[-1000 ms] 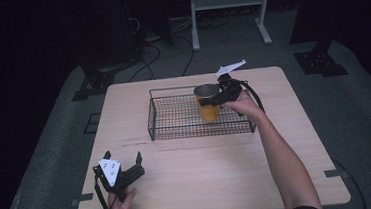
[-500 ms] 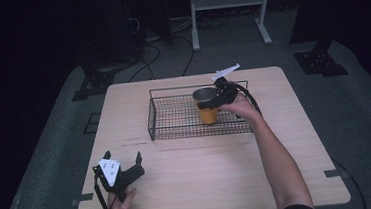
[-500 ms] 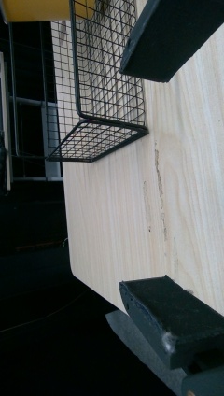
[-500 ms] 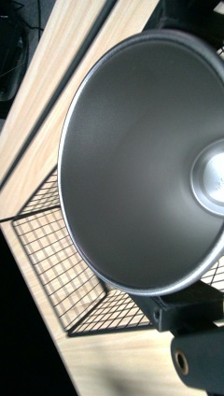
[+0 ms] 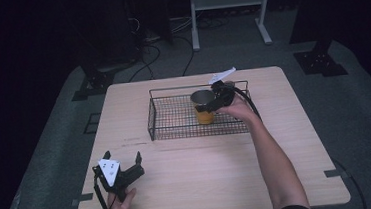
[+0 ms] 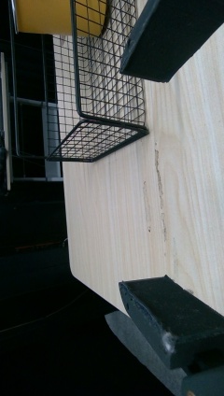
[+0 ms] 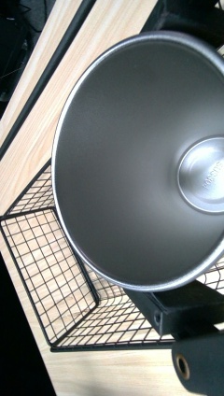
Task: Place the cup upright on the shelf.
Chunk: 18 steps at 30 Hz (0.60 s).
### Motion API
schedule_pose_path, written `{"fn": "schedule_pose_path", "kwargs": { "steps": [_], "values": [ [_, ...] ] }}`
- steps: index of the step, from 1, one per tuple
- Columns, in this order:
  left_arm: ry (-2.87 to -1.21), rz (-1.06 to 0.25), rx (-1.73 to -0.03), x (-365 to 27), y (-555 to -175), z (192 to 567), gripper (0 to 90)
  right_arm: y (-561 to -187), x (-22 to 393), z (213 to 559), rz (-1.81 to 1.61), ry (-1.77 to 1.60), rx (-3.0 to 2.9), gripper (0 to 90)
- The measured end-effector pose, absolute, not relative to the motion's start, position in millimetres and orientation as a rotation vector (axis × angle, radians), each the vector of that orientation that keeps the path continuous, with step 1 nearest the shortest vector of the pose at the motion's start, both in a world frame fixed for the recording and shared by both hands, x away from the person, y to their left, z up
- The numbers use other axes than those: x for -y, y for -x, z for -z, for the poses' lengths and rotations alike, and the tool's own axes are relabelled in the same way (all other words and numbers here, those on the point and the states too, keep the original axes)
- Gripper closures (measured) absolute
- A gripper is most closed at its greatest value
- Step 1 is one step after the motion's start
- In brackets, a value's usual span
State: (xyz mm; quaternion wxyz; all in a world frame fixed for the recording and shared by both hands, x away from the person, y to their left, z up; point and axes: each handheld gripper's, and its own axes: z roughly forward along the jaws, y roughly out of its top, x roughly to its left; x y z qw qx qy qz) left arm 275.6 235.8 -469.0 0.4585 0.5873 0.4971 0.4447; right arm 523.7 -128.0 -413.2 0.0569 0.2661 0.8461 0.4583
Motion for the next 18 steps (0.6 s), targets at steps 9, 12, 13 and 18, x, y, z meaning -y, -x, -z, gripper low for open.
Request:
{"fn": "schedule_pose_path", "kwargs": {
  "steps": [9,12,13,18],
  "values": [
    [-1.449,-1.098,-1.223,-235.2,-275.7,469.0,0.0,-518.4,131.4,417.8,-1.398,-0.754,-2.548,6.4],
    [-1.450,-1.099,-1.223,-235.1,-275.7,469.1,0.0,-517.4,132.7,418.1,-1.401,-0.755,-2.534,2.3],
    [-1.450,-1.099,-1.224,-235.0,-275.7,469.0,0.0,-517.4,133.2,418.1,-1.404,-0.758,-2.531,2.3],
    [-1.450,-1.099,-1.223,-235.0,-275.8,469.0,0.0,-515.9,133.4,417.0,-1.404,-0.755,-2.526,1.5]
  ]
}}
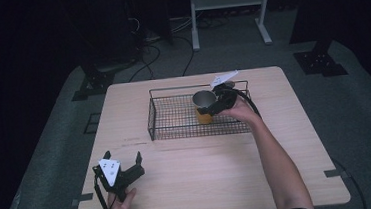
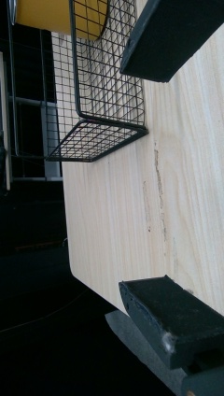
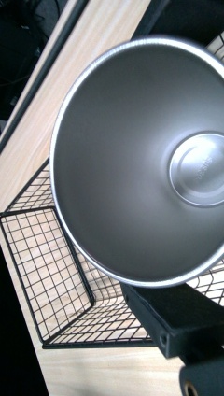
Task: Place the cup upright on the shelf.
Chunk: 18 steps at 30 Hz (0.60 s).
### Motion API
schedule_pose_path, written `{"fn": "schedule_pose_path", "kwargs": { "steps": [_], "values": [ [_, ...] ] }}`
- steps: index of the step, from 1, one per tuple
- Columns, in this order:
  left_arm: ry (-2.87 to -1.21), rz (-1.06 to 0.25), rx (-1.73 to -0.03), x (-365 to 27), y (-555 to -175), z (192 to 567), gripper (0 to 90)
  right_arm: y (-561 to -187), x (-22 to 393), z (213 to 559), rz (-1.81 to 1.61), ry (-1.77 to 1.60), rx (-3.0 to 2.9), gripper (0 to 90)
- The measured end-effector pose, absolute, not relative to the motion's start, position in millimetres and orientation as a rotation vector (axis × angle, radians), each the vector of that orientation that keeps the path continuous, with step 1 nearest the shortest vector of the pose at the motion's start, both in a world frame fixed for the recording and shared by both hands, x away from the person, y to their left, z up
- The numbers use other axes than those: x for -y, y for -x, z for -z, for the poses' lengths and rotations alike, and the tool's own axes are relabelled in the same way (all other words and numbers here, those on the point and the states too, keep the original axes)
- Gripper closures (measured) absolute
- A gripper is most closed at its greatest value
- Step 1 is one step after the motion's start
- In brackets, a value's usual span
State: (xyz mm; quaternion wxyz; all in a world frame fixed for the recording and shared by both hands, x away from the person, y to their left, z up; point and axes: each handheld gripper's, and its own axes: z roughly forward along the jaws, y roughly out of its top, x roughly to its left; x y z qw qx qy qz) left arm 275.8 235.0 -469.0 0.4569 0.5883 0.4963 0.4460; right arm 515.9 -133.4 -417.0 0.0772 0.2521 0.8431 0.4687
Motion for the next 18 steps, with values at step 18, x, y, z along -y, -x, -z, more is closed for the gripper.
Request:
{"fn": "schedule_pose_path", "kwargs": {
  "steps": [18],
  "values": [
    [-1.452,-1.099,-1.224,-234.9,-275.9,469.0,0.0,-512.4,129.3,411.9,-1.412,-0.780,-2.483,0.0]
  ]
}}
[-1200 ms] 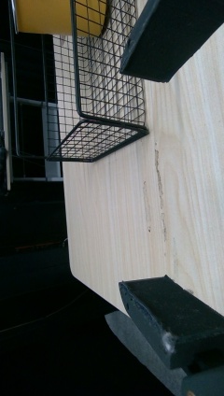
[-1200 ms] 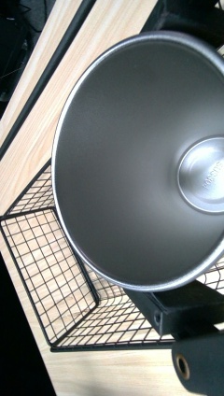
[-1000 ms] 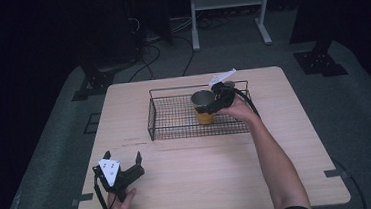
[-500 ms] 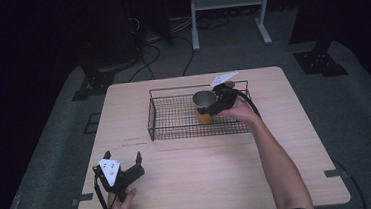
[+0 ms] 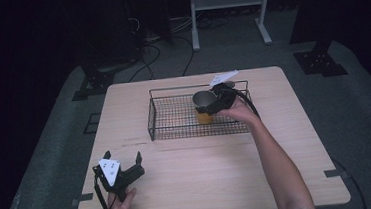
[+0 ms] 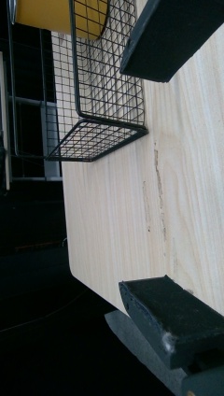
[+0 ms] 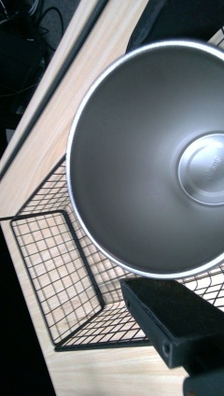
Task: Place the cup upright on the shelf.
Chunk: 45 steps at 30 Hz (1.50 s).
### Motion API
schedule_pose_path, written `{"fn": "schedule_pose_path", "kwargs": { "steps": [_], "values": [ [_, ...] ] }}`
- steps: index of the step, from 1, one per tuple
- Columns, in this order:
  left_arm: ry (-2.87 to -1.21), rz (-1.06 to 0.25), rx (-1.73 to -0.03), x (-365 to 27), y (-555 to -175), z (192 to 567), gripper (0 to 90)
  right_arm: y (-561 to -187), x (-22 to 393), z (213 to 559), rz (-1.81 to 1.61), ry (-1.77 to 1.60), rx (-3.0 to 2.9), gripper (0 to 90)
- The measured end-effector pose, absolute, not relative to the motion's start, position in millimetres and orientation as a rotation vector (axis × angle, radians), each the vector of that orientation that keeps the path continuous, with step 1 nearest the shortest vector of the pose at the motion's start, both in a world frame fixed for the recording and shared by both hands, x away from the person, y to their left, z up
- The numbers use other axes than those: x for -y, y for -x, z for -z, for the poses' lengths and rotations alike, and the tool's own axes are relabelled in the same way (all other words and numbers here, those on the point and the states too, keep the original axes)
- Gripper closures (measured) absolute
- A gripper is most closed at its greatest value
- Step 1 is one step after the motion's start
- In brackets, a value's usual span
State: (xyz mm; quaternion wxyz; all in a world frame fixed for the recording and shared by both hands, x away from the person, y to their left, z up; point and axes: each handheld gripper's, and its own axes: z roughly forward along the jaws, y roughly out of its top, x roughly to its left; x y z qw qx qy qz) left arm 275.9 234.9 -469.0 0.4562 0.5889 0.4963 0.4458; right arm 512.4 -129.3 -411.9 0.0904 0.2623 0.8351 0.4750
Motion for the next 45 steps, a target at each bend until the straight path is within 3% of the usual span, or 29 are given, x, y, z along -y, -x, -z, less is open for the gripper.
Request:
{"fn": "schedule_pose_path", "kwargs": {
  "steps": [45],
  "values": [
    [-1.448,-1.103,-1.228,-234.7,-276.0,469.1,0.0,-488.0,156.2,368.4,-1.618,-0.746,-2.367,0.0]
  ]
}}
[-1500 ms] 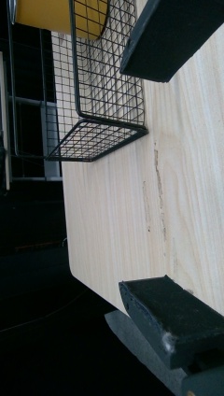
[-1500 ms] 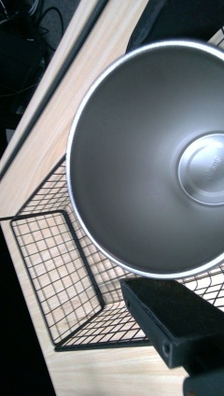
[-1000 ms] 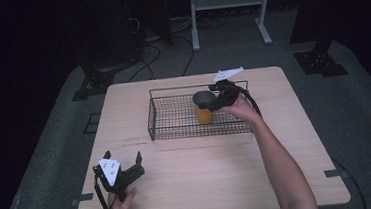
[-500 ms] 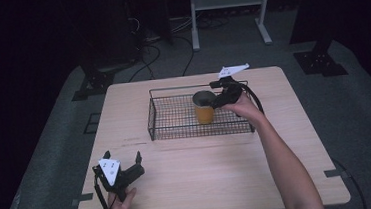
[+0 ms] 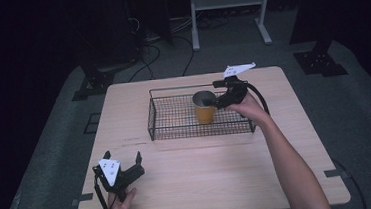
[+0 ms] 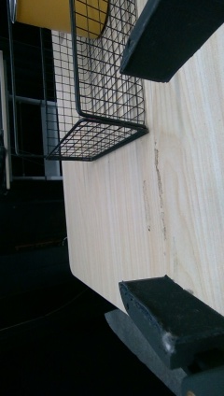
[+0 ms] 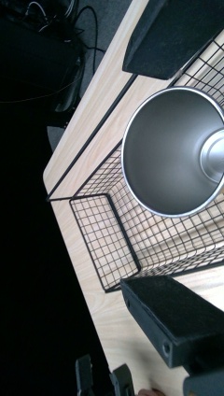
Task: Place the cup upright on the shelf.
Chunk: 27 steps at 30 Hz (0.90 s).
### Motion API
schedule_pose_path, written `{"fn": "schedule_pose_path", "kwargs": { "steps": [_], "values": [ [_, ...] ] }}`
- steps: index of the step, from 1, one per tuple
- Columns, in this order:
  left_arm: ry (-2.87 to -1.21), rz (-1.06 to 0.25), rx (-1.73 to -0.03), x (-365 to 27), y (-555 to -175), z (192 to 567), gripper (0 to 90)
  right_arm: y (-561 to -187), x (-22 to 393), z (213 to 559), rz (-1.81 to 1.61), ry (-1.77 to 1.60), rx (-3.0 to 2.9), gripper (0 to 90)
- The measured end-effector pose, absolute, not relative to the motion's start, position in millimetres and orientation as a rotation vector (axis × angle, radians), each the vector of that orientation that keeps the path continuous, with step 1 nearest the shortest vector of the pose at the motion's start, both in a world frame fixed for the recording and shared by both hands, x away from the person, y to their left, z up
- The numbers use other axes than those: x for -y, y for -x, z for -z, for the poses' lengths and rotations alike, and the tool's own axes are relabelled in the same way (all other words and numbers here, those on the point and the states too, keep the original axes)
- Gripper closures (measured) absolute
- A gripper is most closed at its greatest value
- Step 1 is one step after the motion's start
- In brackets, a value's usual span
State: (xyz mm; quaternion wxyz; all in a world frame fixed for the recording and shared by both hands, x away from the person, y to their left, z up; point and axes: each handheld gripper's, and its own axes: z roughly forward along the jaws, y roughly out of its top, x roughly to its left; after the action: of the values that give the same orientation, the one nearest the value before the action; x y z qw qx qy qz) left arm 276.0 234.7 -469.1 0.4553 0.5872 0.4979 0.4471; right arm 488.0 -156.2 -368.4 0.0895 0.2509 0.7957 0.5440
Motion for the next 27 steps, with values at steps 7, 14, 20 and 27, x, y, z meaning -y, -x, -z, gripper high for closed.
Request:
{"fn": "schedule_pose_path", "kwargs": {
  "steps": [7,14,20,27],
  "values": [
    [-1.451,-1.106,-1.229,-234.5,-275.9,469.0,0.0,-479.5,160.6,359.6,-1.640,-0.713,-2.370,0.0],
    [-1.454,-1.108,-1.227,-234.1,-275.7,469.0,0.0,-470.7,172.2,356.2,-1.657,-0.717,-2.343,0.0],
    [-1.454,-1.109,-1.228,-234.1,-275.7,469.1,0.0,-464.4,181.4,359.1,-1.658,-0.731,-2.352,0.0],
    [-1.456,-1.110,-1.227,-233.8,-275.7,469.0,0.0,-457.3,191.1,363.6,-1.672,-0.751,-2.361,0.0]
  ]
}}
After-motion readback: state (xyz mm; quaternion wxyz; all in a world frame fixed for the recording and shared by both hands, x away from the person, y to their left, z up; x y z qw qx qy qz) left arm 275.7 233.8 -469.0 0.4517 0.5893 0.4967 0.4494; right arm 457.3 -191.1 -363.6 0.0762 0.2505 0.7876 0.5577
